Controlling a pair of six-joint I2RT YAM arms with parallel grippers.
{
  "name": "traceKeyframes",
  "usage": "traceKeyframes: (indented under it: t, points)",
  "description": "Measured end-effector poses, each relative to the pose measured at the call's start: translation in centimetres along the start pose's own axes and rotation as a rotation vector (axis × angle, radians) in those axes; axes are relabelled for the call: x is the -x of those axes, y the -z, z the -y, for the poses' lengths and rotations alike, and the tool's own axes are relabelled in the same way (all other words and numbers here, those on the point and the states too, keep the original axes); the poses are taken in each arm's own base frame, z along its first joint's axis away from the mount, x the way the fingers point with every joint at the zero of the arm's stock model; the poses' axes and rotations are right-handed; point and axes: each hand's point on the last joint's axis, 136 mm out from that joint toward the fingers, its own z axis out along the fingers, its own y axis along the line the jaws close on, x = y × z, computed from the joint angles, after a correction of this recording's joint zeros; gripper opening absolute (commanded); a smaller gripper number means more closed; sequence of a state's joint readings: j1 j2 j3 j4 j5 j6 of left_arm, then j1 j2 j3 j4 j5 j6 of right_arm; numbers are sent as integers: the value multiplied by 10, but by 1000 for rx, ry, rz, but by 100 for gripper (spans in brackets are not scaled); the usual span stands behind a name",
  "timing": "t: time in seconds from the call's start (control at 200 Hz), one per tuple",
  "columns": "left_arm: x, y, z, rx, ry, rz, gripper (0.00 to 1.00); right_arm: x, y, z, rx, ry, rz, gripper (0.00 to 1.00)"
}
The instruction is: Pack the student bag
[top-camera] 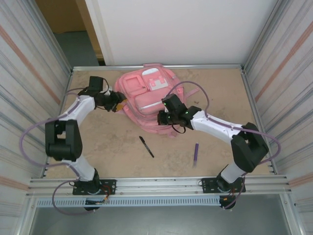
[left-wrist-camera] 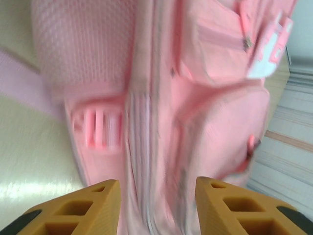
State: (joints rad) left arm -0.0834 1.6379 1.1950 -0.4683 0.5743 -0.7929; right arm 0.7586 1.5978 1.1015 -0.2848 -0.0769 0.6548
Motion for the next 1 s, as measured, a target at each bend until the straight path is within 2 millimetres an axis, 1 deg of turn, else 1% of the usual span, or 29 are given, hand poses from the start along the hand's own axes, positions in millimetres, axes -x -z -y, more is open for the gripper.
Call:
traceKeyframes:
  t: [0.085, 0.115, 0.14, 0.185, 0.23, 0.286, 0.331, 0.501, 0.601, 0.666, 0.777, 0.912, 0.997]
  points:
    - [-9, 24, 13, -26, -32, 38, 46, -8, -8, -1, 5, -26, -31, 0]
    - [-12, 28, 14, -47, -60, 84, 47, -8, -9, -4, 9, -34, -30, 0]
    - [-23, 34, 9, -46, -54, 94, 47, -8, -11, -7, 13, -33, -32, 0]
    - [-53, 40, -2, -34, -45, 82, 50, -9, -15, -16, 25, -25, -36, 0]
    - [-77, 41, -5, -33, -54, 61, 51, -11, -18, -25, 40, -12, -42, 0]
    - [-97, 36, -2, -38, -71, 29, 51, -12, -19, -33, 58, -1, -44, 0]
    - [-104, 29, 1, -40, -78, 11, 51, -13, -19, -37, 70, 5, -45, 0]
    - [-104, 2, -4, -13, -40, -3, 49, -16, -19, -46, 98, 16, -49, 0]
    - [-108, -15, -5, 4, -30, -17, 48, -17, -19, -49, 104, 21, -49, 0]
    - [-110, -22, -4, 9, -28, -10, 46, -18, -19, -53, 112, 27, -48, 0]
    - [-110, -29, 0, 3, -24, 23, 42, -21, -18, -59, 123, 39, -46, 0]
    - [-110, -32, -6, 39, -18, 64, 31, -20, -17, -59, 109, 52, -31, 0]
    - [-108, -34, -10, 55, -14, 88, 27, -17, -12, -57, 96, 67, -10, 0]
